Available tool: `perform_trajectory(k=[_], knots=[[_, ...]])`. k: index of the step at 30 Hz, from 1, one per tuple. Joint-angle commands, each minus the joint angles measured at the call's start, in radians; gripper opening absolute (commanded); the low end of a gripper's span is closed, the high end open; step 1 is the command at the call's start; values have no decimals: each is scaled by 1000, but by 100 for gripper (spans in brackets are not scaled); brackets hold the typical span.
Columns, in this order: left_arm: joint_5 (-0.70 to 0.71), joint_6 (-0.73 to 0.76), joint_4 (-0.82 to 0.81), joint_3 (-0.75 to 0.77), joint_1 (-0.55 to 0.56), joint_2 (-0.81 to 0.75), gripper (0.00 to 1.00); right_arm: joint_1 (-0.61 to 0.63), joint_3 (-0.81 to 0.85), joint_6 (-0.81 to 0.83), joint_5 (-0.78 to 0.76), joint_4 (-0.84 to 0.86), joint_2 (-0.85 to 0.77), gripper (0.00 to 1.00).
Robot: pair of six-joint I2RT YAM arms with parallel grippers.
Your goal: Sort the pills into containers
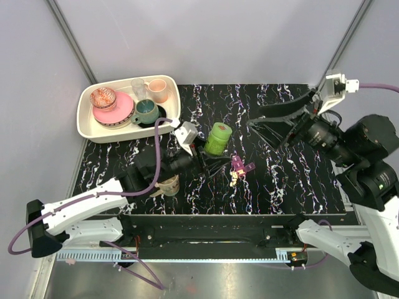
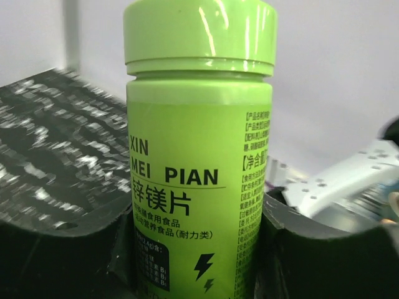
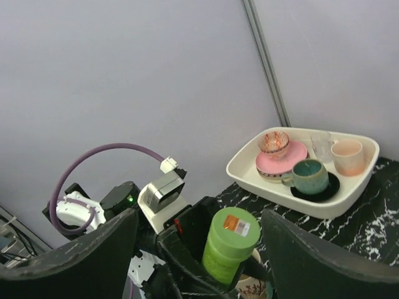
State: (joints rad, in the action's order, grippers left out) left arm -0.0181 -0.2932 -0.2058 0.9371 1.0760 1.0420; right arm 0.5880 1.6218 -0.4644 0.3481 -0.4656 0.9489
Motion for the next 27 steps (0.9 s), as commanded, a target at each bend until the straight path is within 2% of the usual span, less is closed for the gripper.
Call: perform_trajectory(k=[1, 2, 5, 8, 22, 27], knots=[[-288, -93, -260, -37, 1, -65, 0, -4, -83, 62, 116, 93, -35, 84], [-362, -127, -291, -46, 1, -71, 0, -4, -97, 70, 165, 105, -47, 83], [-466, -184, -395, -67, 1, -69, 0, -4, -151, 75, 257, 160, -67, 83], [-519, -207, -438, -64, 1, -54, 0, -4, -195, 61, 319, 228, -87, 83], [-554, -241, -486, -38, 1, 10, 0, -4, -231, -11, 503, 334, -93, 82], [-562, -247, -494, -15, 1, 30, 0, -4, -249, -5, 503, 331, -87, 81]])
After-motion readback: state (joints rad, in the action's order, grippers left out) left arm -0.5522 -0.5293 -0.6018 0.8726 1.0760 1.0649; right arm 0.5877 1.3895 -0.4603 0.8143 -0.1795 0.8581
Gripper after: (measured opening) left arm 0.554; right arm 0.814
